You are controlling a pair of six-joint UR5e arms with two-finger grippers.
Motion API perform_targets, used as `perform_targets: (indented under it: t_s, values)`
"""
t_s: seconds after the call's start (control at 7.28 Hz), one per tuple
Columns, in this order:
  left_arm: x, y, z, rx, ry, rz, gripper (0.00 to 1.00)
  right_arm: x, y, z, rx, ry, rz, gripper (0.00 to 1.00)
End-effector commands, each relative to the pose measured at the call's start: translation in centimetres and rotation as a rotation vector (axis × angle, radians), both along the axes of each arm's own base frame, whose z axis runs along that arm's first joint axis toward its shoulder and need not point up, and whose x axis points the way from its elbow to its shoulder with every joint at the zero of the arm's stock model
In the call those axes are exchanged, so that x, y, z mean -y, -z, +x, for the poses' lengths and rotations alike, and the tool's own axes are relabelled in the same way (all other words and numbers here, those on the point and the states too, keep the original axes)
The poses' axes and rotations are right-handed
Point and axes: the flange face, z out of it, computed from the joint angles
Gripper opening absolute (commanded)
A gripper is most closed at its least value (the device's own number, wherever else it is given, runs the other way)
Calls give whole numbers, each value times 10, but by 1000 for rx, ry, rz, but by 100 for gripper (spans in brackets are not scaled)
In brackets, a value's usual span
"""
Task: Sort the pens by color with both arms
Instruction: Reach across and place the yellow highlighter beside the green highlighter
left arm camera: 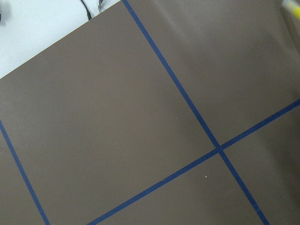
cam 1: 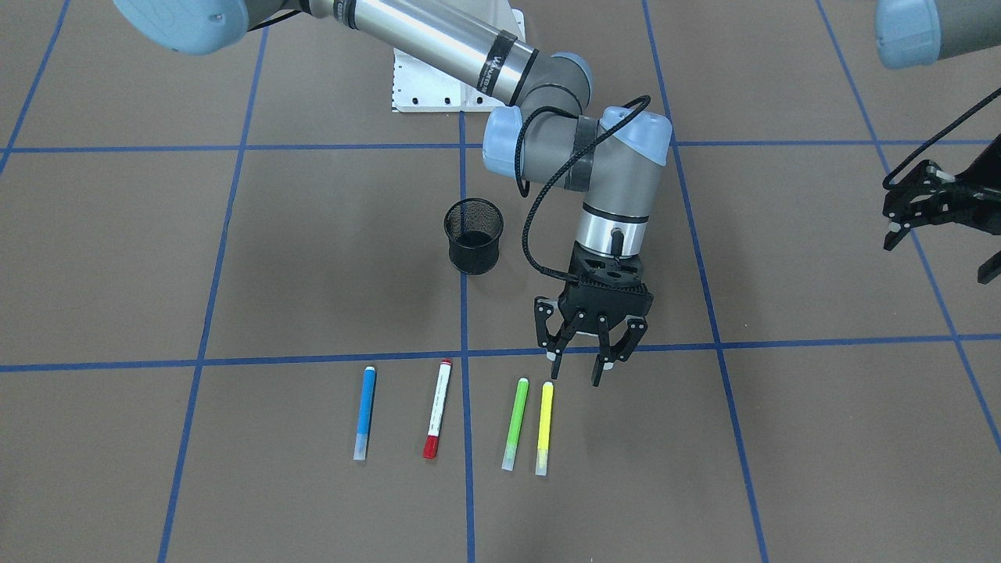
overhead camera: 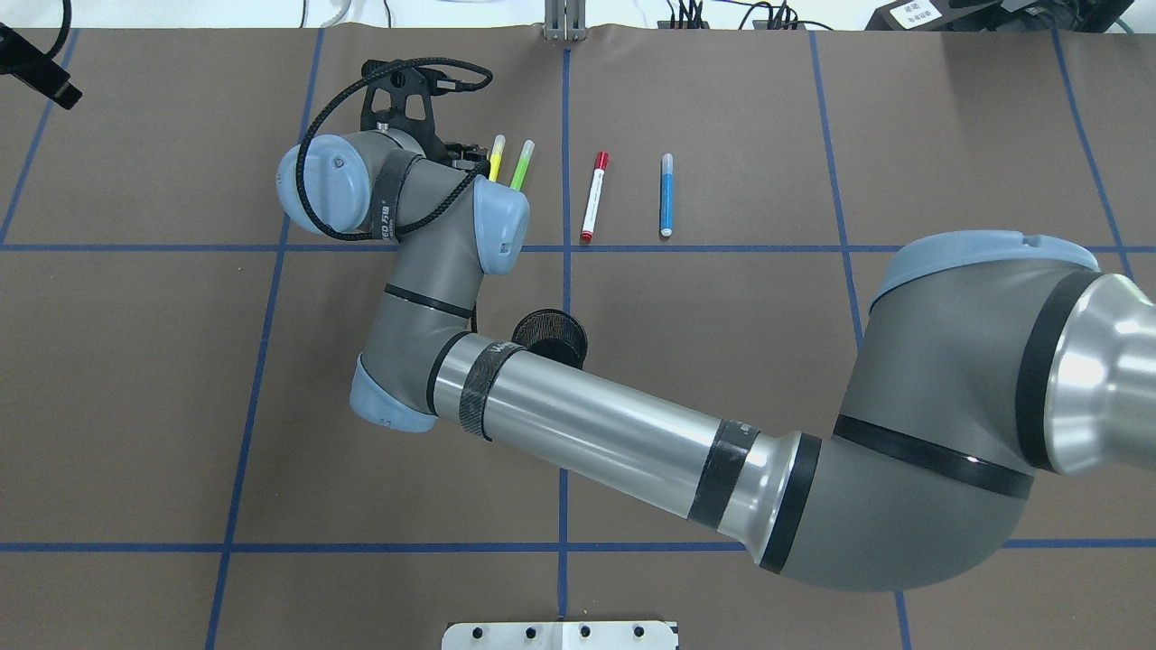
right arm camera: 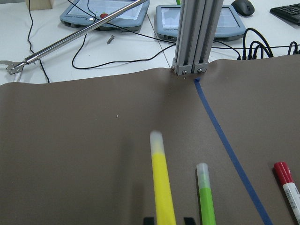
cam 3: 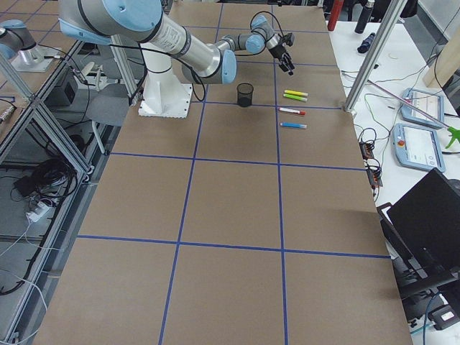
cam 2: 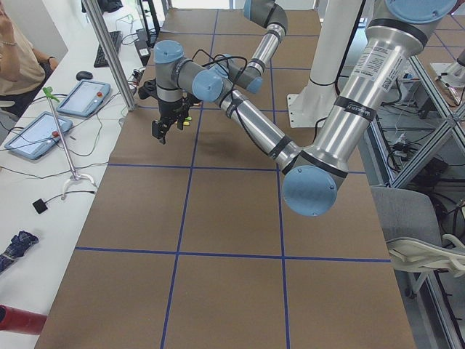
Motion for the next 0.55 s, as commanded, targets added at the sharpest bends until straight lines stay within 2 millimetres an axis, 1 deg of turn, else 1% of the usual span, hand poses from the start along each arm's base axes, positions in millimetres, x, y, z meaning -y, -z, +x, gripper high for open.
perform_targets:
  t_s: [0.0,0.14,0.27,0.41]
  values:
    - [-1,1,0,-1,1,-1,100,0,15,7,27,5,9,98]
    - [-4,0,0,-16,-5,-11,100,8,21,17,18,34,18,98]
    - [-5,-2,-3,-16,-1,-17,100,23,28,36,22,92,7,99]
    - [-2,-2,-25,-17,35,-22,100,46,28,75,16,160,-49,99]
